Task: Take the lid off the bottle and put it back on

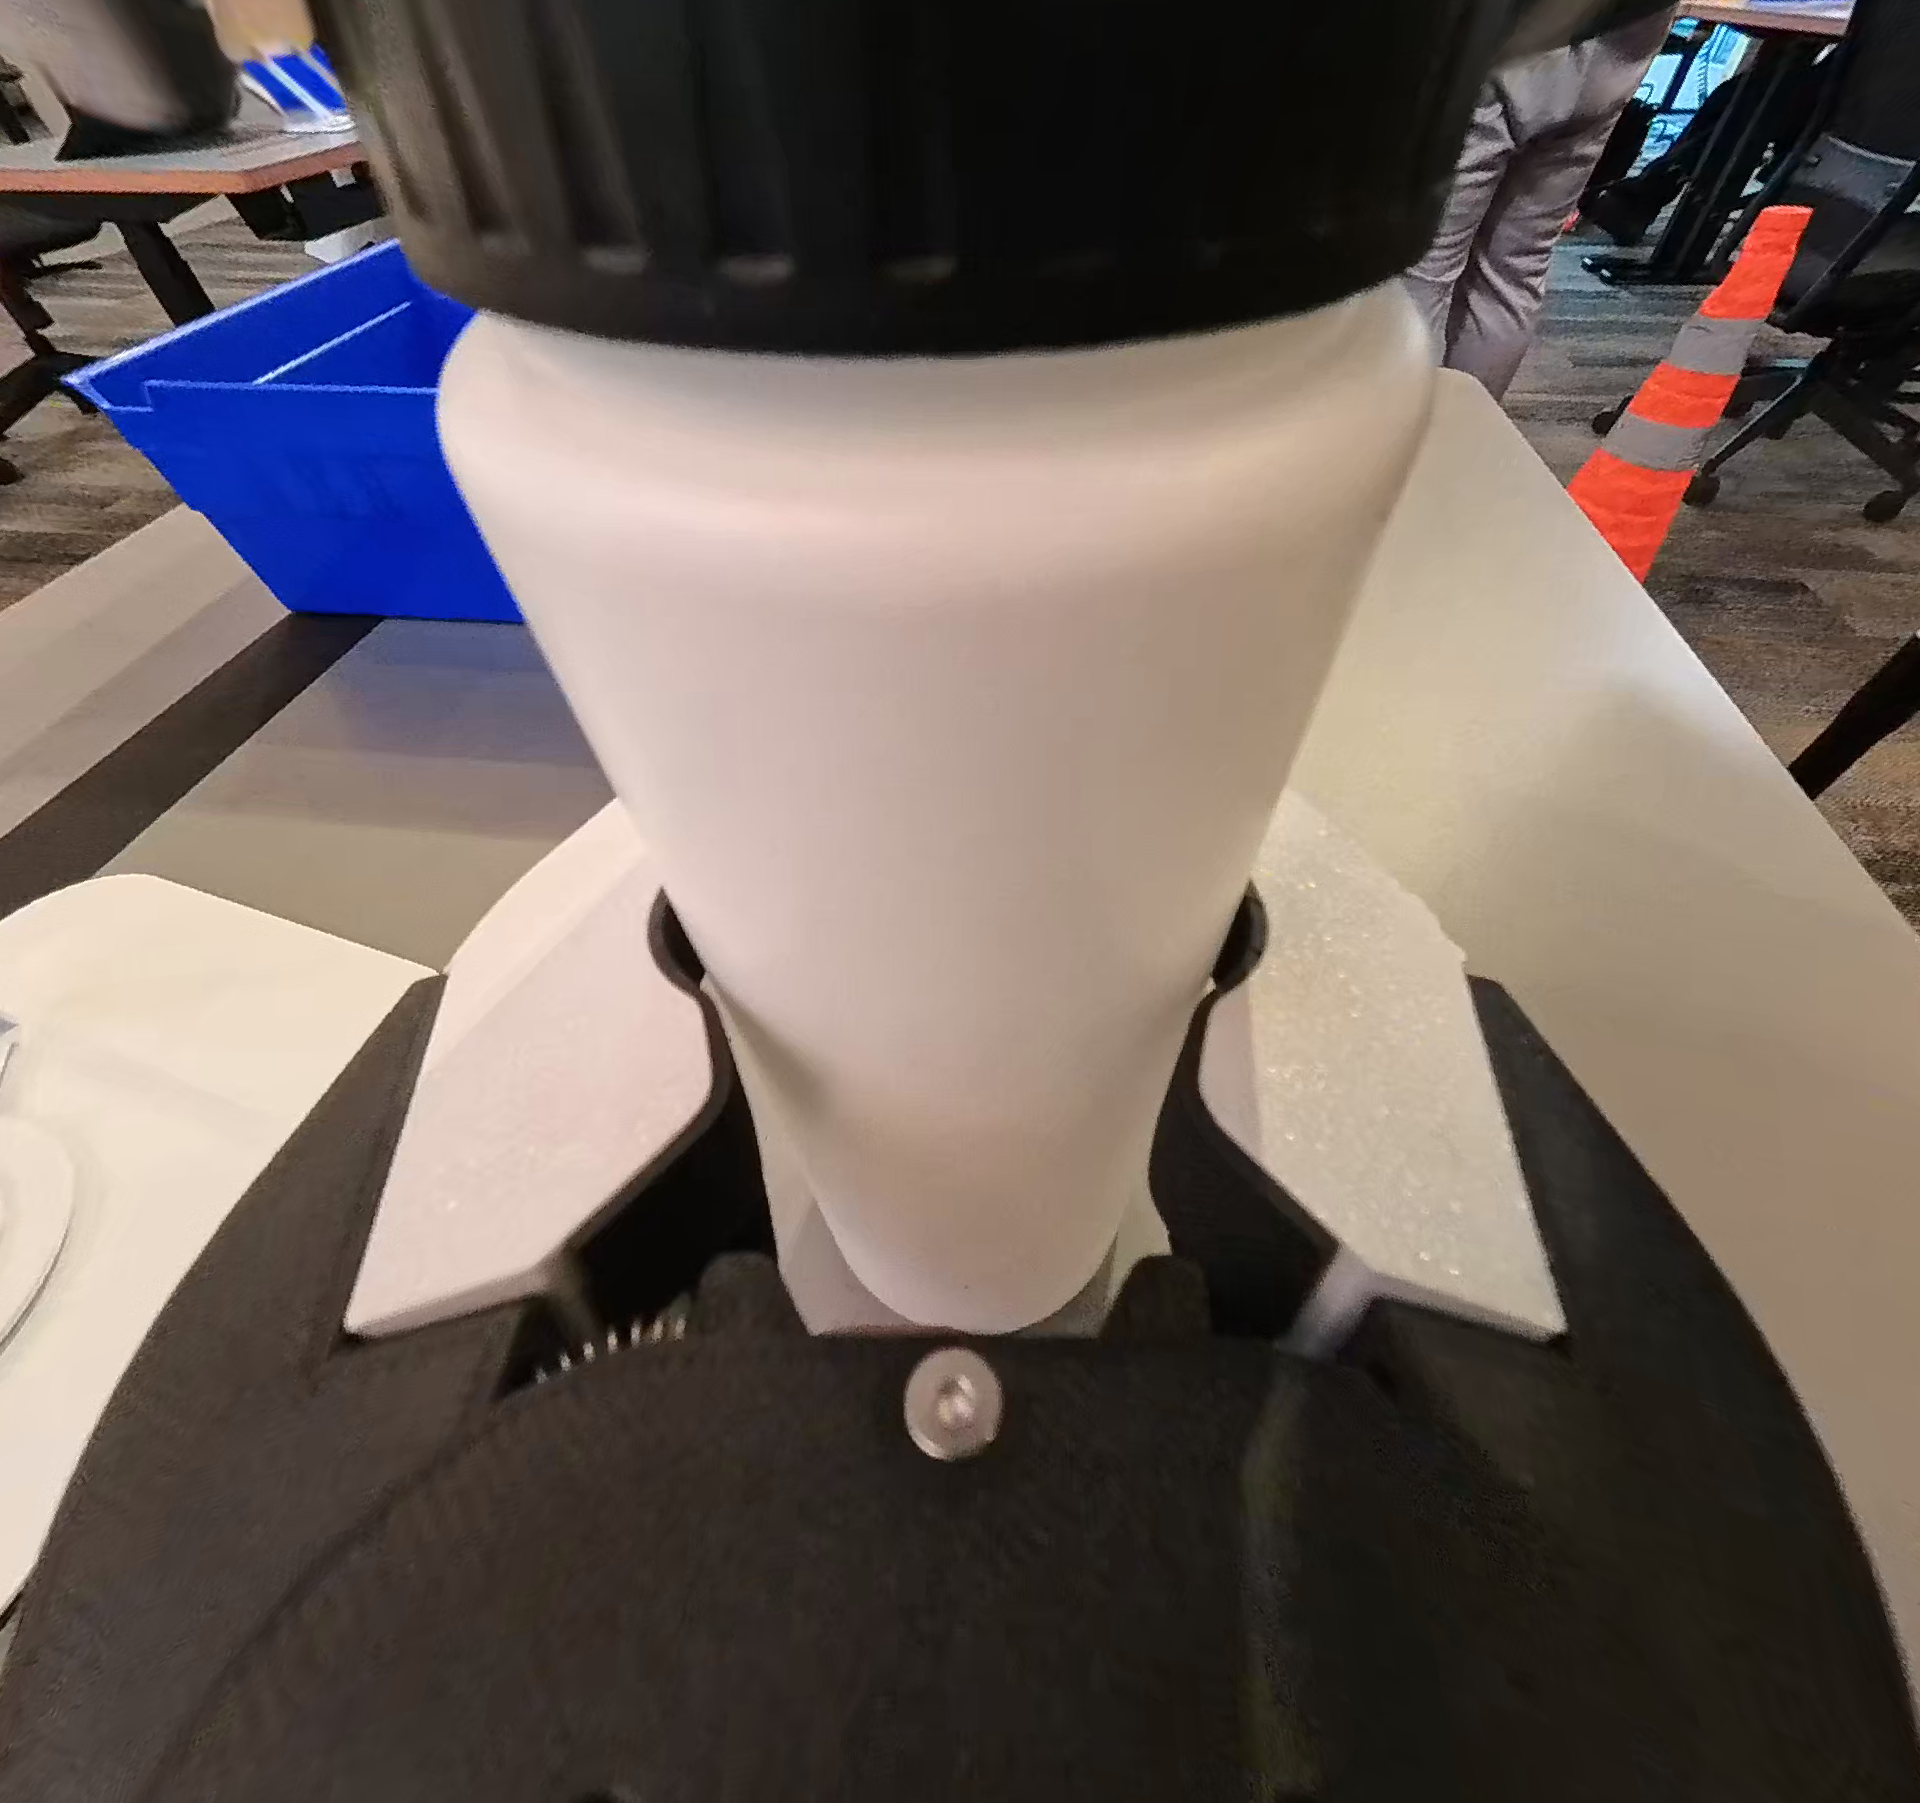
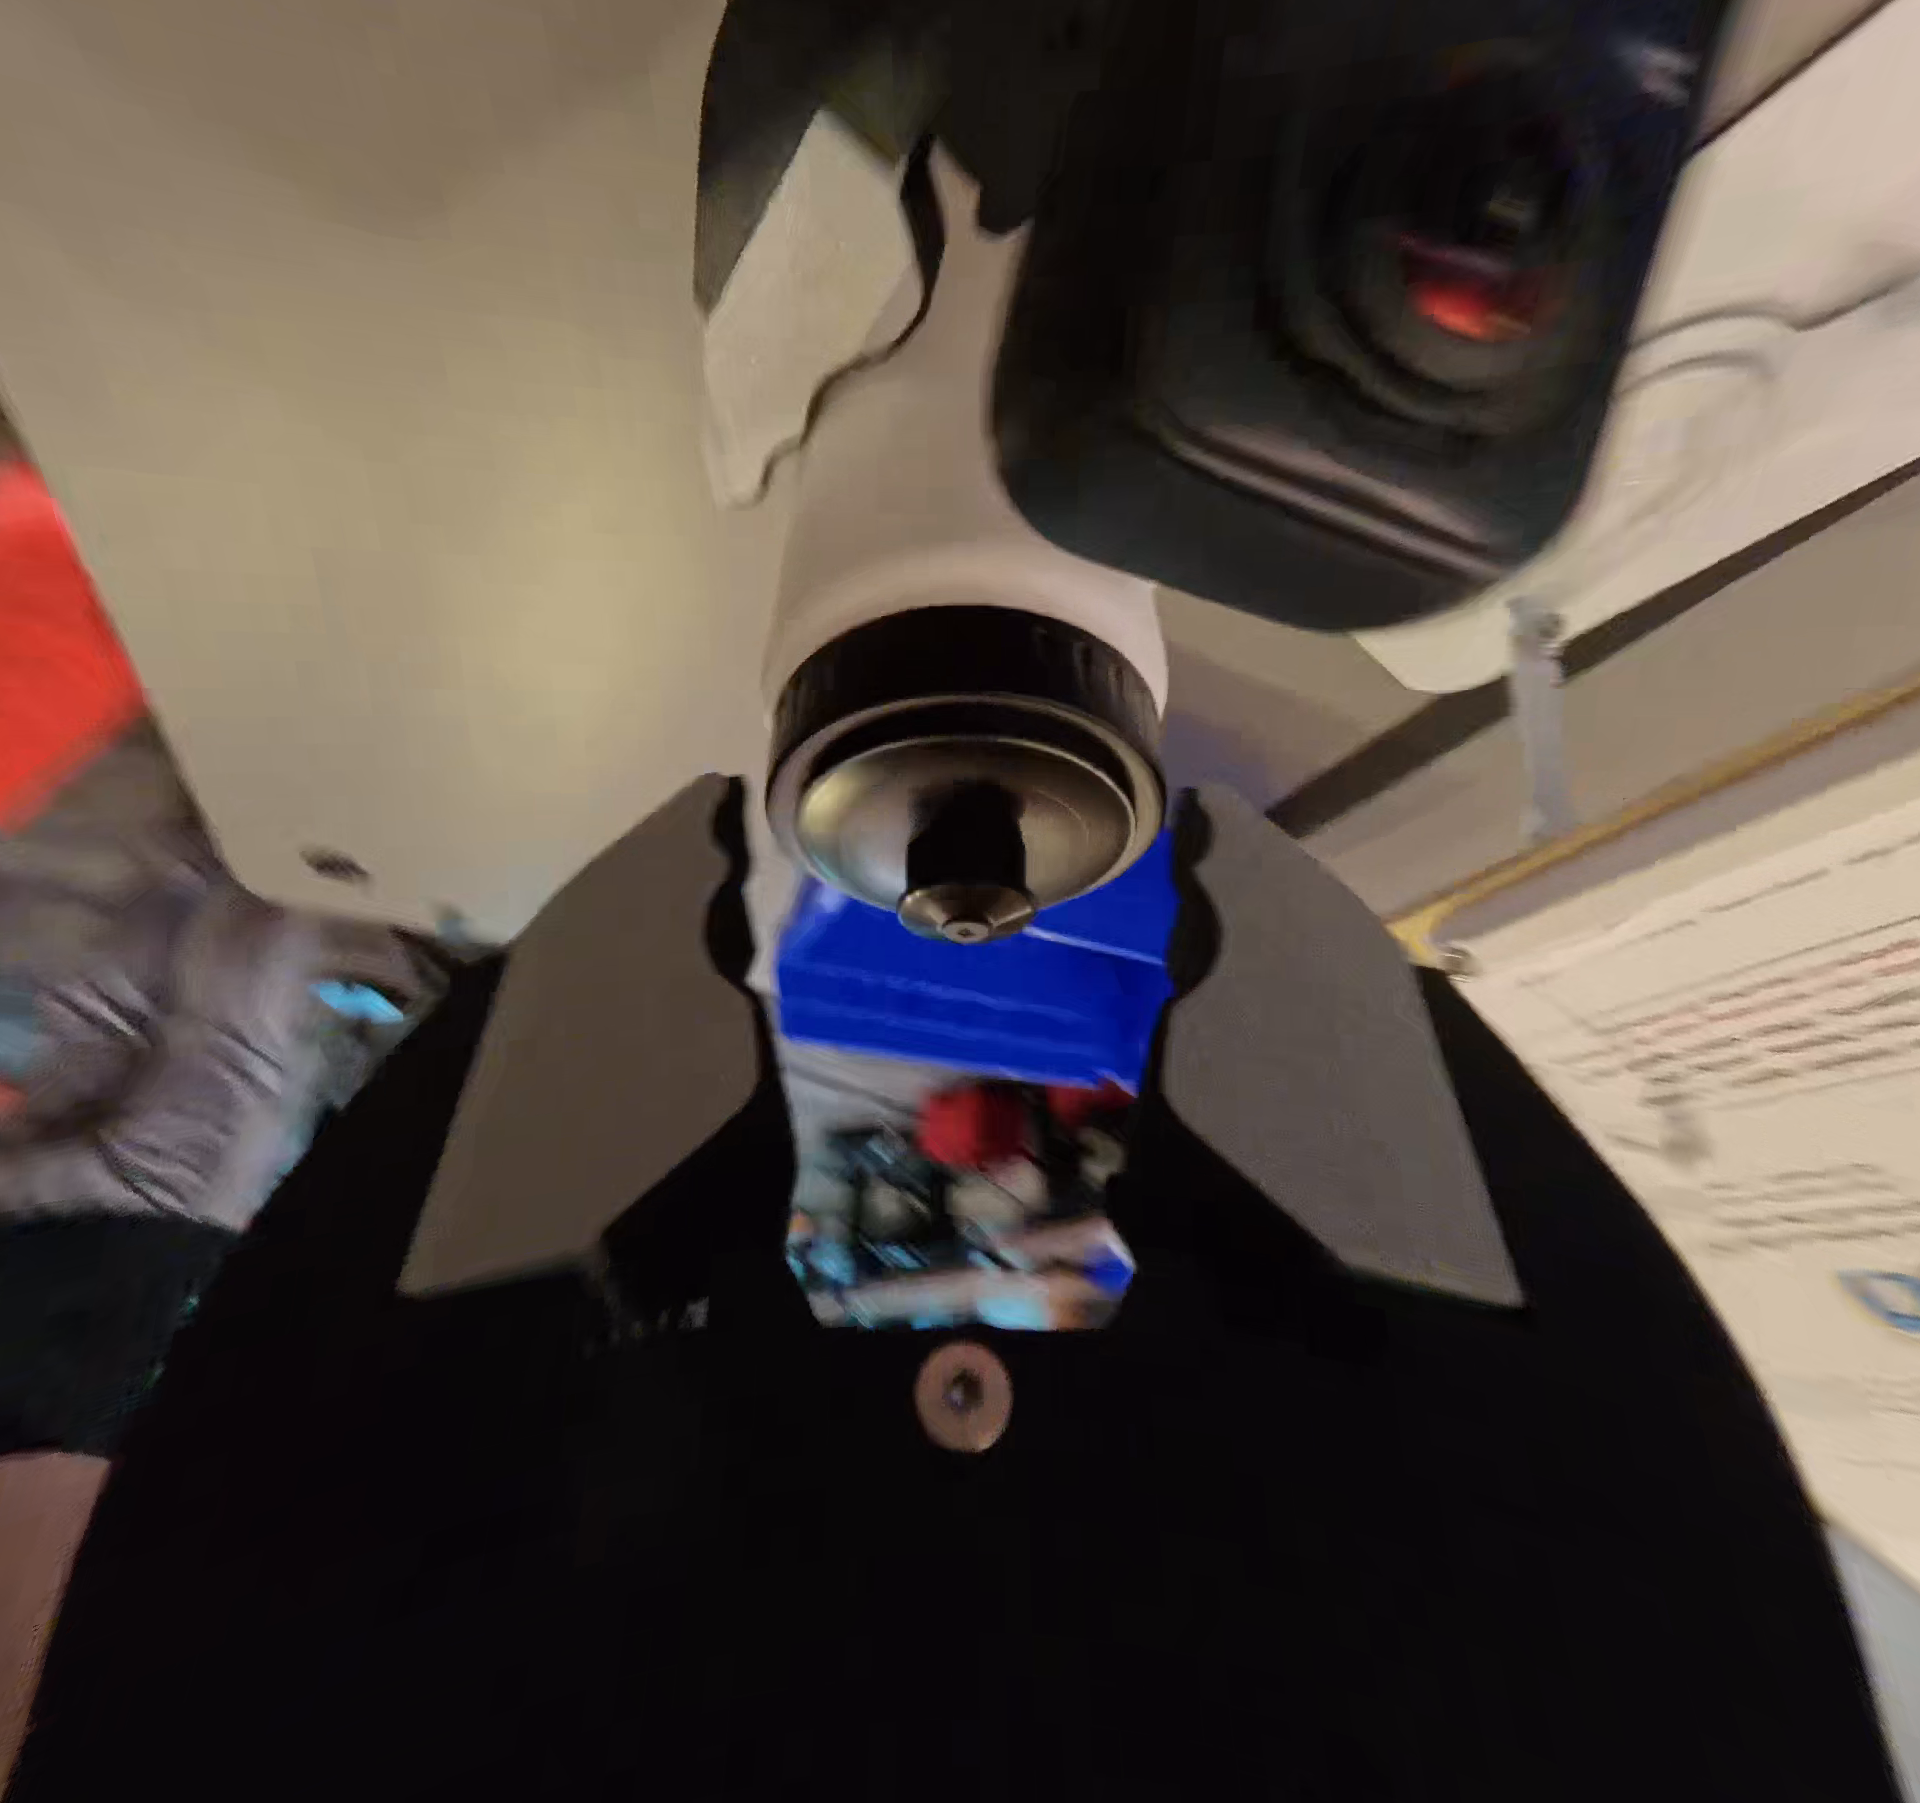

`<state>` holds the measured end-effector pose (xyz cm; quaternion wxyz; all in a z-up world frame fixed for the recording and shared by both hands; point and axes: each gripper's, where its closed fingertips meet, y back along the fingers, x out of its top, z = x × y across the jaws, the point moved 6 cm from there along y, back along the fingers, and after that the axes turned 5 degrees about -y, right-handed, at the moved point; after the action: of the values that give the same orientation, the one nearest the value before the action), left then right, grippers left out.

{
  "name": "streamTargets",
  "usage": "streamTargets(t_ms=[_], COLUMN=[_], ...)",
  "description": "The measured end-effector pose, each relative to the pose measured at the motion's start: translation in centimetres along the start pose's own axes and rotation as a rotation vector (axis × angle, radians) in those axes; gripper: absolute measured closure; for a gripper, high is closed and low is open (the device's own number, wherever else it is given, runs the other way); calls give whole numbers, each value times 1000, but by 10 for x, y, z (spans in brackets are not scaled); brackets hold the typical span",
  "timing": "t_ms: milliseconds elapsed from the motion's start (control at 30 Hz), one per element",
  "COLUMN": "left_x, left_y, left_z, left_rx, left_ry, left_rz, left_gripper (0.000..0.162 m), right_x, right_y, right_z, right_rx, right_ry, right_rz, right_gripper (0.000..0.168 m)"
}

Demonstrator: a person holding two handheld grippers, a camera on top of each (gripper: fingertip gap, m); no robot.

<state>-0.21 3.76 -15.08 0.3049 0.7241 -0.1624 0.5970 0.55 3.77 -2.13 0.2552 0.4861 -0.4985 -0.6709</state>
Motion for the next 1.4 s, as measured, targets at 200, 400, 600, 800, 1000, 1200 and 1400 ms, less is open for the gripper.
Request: streamTargets(t_ms=[200, 400, 600, 800, 1000, 1200, 1400], left_x=[0, 0, 0, 0, 0, 0, 0], left_y=[-1, -1, 0, -1, 0, -1, -1], left_z=[0, 0, 0, 0, 0, 0, 0], left_rx=[2, 5, 6, 2, 0, -2, -2], left_ry=[-1, 0, 2, -1, 1, -1, 0], left_rz=[-1, -2, -1, 1, 4, 4, 5], left_gripper=[65, 65, 65, 66, 66, 65, 65], right_x=[-22, -26, -17, -15, -6, -8, -22], right_y=[6, -11, -20, -19, -17, -20, -16], right_z=[6, 2, -1, 0, 1, 2, 4], right_rx=[166, 278, 259, 168, -48, 4, 77], right_ry=[-535, -741, -656, -348, 125, 3, -332], right_rz=[372, 461, 373, 245, -45, -20, 184], right_gripper=[73, 88, 91, 91, 91, 75, 55])
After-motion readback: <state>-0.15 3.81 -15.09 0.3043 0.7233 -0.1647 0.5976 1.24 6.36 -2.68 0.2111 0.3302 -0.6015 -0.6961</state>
